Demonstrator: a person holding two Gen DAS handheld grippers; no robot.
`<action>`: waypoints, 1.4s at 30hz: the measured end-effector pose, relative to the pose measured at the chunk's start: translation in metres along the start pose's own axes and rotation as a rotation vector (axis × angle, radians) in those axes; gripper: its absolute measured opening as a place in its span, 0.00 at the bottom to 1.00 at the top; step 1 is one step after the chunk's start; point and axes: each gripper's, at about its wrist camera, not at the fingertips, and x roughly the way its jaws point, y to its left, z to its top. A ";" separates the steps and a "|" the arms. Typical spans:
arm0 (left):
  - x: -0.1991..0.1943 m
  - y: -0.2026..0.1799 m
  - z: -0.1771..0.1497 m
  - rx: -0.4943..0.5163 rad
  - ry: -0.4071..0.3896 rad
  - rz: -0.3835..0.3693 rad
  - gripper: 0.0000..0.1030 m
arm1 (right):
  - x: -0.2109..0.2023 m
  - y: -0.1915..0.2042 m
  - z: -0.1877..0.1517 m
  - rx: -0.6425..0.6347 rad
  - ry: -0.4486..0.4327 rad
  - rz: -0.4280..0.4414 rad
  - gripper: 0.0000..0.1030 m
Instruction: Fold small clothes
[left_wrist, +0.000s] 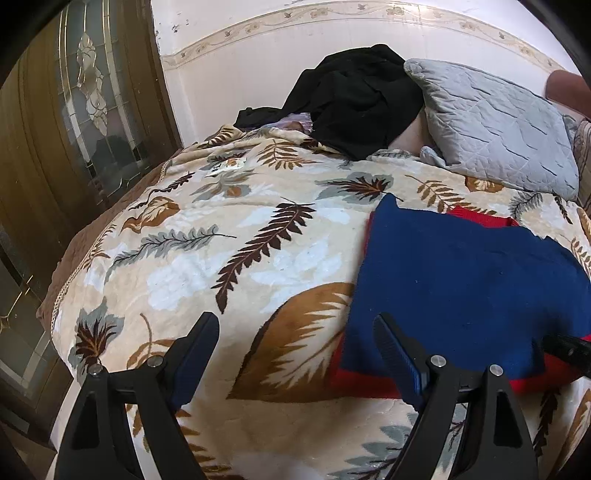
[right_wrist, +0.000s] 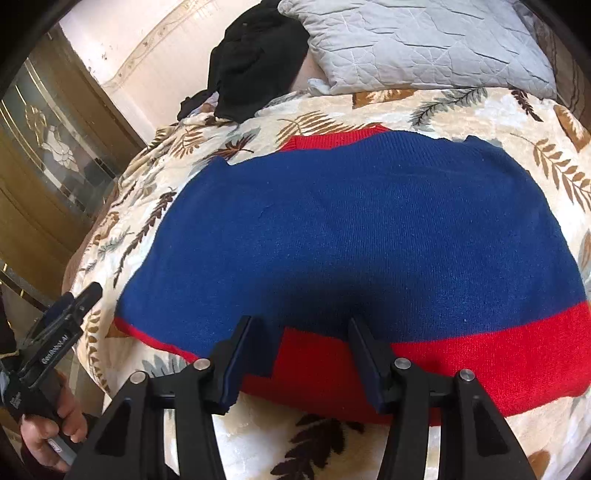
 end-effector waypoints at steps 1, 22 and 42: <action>0.000 -0.001 0.000 0.002 0.000 -0.001 0.83 | -0.004 -0.001 0.000 0.012 -0.015 0.013 0.55; -0.001 -0.002 0.000 -0.024 0.036 -0.085 0.83 | -0.001 -0.001 -0.002 0.002 -0.004 0.033 0.56; 0.051 0.002 -0.032 -0.488 0.329 -0.531 0.83 | 0.000 -0.013 0.002 0.060 -0.011 0.099 0.38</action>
